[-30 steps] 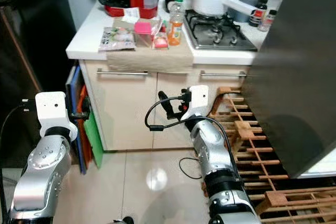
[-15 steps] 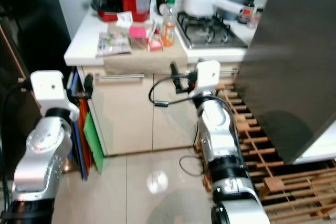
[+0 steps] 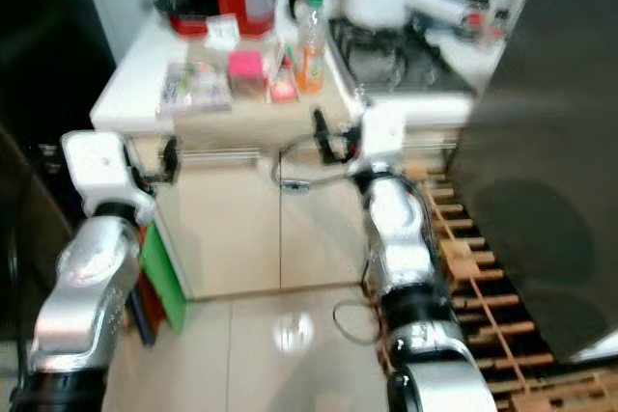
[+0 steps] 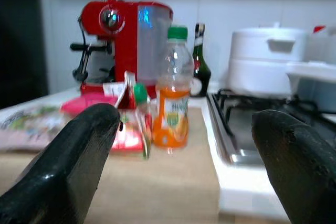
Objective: Restocking fridge
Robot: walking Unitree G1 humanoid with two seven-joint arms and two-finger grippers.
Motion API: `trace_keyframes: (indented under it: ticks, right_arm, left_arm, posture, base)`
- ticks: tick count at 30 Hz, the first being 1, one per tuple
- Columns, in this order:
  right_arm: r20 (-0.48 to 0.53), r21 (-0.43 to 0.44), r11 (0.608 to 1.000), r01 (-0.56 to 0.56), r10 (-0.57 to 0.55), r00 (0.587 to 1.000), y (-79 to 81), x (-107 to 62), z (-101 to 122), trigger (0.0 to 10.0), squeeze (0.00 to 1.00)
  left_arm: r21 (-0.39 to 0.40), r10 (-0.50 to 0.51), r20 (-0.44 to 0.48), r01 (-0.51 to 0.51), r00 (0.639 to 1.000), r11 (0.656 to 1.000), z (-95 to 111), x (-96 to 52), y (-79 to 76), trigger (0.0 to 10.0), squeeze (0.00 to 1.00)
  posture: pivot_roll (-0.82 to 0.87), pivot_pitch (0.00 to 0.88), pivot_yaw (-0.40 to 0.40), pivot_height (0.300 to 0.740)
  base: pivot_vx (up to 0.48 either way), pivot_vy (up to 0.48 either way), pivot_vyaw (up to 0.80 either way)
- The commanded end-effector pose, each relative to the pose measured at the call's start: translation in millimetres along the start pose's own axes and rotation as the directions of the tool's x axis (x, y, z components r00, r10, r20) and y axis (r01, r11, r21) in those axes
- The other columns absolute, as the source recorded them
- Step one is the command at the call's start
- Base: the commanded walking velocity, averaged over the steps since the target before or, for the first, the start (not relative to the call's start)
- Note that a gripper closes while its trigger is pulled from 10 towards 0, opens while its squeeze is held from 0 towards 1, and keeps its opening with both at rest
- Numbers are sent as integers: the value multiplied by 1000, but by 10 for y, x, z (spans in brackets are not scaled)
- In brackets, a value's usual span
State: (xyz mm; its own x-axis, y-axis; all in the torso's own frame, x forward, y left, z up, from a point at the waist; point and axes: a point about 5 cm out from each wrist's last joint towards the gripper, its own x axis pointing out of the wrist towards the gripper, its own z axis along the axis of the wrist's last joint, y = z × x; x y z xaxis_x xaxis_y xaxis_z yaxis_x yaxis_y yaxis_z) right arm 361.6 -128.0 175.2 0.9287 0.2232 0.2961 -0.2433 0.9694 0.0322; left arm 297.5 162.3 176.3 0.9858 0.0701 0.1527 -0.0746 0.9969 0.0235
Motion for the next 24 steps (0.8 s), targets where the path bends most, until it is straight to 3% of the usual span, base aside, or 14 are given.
trace_keyframes:
  ticks: [1,9,15,19,20,24]
  right_arm:
    - [46,11,1000,-11,10,999,78,70,102,10000,0]
    - [120,13,1000,13,-14,993,70,158,298,10000,0]
    - [210,18,1000,20,-23,977,64,273,565,10000,0]
    - [273,16,1000,11,-15,962,82,342,772,10000,0]
    - [318,16,999,30,-34,947,44,399,950,10000,0]
    - [353,21,997,78,-81,932,-54,477,1158,10000,0]
  left_arm:
    - [12,15,33,-15,999,1000,68,18,55,10000,0]
    - [-10,-8,56,8,998,1000,98,16,21,10000,0]
    - [-11,-28,97,29,995,1000,155,23,-7,10000,0]
    - [-9,-42,115,44,992,999,189,23,-31,10000,0]
    - [-30,-20,142,25,990,999,228,18,-20,10000,0]
    - [-15,-9,204,12,979,1000,344,22,-25,10000,0]
  posture:
    - [-23,0,-5,740]
    - [-25,0,-3,740]
    - [-27,0,-2,740]
    - [-27,0,-3,740]
    - [-27,0,-2,740]
    - [-26,0,-2,740]
  base:
    - [480,0,0]
    - [480,0,0]
    - [480,0,0]
    - [480,0,0]
    - [480,0,0]
    - [360,0,0]
